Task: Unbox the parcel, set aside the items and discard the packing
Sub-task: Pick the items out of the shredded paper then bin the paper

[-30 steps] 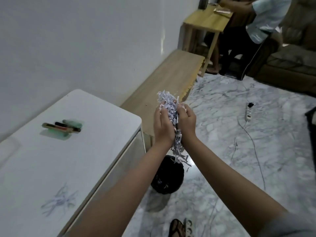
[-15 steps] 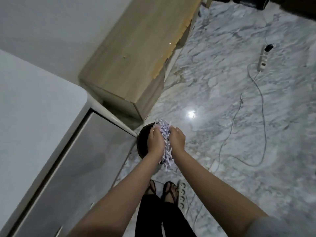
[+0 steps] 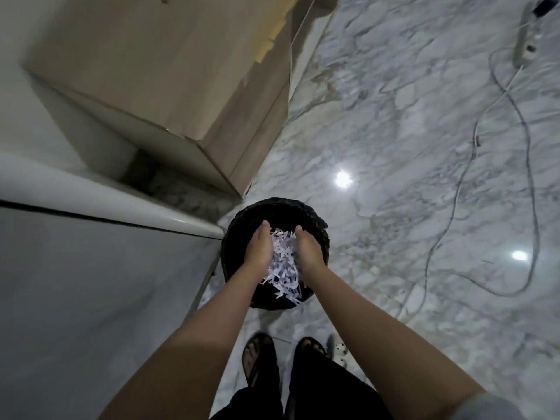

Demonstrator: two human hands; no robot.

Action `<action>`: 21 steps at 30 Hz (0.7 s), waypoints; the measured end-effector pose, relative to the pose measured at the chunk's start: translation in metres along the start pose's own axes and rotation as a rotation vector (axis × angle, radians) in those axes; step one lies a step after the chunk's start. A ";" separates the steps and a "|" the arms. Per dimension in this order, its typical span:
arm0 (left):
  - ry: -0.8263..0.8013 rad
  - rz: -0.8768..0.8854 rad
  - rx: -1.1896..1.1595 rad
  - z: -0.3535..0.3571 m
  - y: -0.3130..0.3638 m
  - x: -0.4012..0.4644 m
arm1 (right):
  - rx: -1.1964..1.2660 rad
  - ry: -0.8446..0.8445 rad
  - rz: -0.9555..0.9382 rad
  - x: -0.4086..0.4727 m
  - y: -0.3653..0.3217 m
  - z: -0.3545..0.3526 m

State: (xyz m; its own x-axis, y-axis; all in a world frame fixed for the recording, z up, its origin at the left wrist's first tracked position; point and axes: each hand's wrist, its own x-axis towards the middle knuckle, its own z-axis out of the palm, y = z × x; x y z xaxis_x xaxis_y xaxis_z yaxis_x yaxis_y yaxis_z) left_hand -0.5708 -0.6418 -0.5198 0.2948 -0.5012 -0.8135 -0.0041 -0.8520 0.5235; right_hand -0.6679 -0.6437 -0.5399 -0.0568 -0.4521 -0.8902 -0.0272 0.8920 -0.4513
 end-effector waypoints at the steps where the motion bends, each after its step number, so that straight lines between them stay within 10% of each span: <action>1: -0.001 0.009 0.013 -0.003 -0.003 0.003 | -0.021 -0.013 -0.006 0.003 0.002 -0.001; 21: 0.153 0.452 0.211 -0.100 0.072 -0.316 | -0.109 0.081 -0.325 -0.337 -0.093 -0.029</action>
State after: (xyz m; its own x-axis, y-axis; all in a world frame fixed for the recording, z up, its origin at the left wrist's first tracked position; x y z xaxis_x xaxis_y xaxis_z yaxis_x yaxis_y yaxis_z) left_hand -0.5689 -0.5297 -0.1992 0.3556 -0.8119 -0.4630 -0.3512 -0.5751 0.7388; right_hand -0.6753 -0.5744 -0.1961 -0.1071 -0.7144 -0.6915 -0.1630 0.6987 -0.6966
